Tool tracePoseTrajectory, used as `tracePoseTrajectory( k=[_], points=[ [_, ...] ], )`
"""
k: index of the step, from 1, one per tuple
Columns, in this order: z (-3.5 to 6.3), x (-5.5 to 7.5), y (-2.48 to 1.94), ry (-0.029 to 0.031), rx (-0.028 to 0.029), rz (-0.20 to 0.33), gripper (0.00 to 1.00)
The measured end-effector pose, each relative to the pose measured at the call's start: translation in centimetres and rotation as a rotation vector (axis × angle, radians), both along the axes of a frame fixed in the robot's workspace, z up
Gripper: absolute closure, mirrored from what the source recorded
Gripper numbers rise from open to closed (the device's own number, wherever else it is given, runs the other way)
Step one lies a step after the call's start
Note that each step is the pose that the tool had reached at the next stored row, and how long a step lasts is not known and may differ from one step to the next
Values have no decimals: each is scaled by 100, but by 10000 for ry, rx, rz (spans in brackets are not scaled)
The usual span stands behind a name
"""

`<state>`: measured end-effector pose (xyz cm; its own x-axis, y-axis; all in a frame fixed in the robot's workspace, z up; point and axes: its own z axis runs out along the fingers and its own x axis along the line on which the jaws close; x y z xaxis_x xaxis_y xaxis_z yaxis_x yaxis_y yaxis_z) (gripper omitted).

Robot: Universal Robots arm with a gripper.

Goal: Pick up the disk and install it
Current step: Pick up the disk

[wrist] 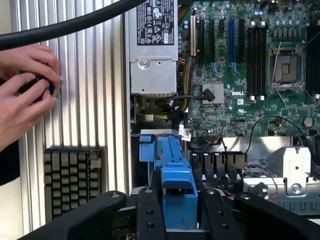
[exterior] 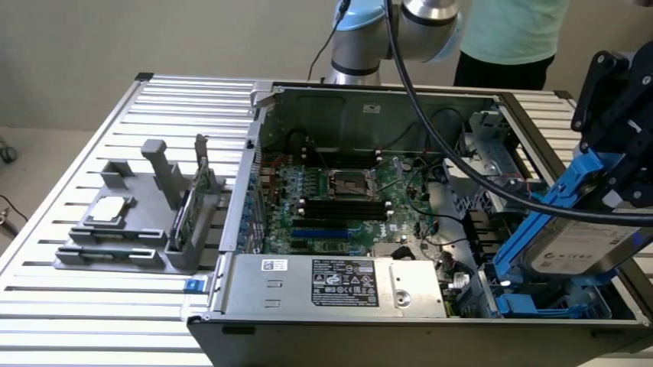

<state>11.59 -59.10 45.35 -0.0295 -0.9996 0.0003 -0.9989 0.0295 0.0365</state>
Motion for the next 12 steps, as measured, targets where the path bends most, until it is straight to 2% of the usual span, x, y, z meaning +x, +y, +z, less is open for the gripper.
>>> tracePoseTrajectory(
  k=[4, 12],
  points=[
    [-36, 0, -1, -39, 0, 18, 67],
    [-110, 0, -10, -49, 0, 93, 67]
  ],
)
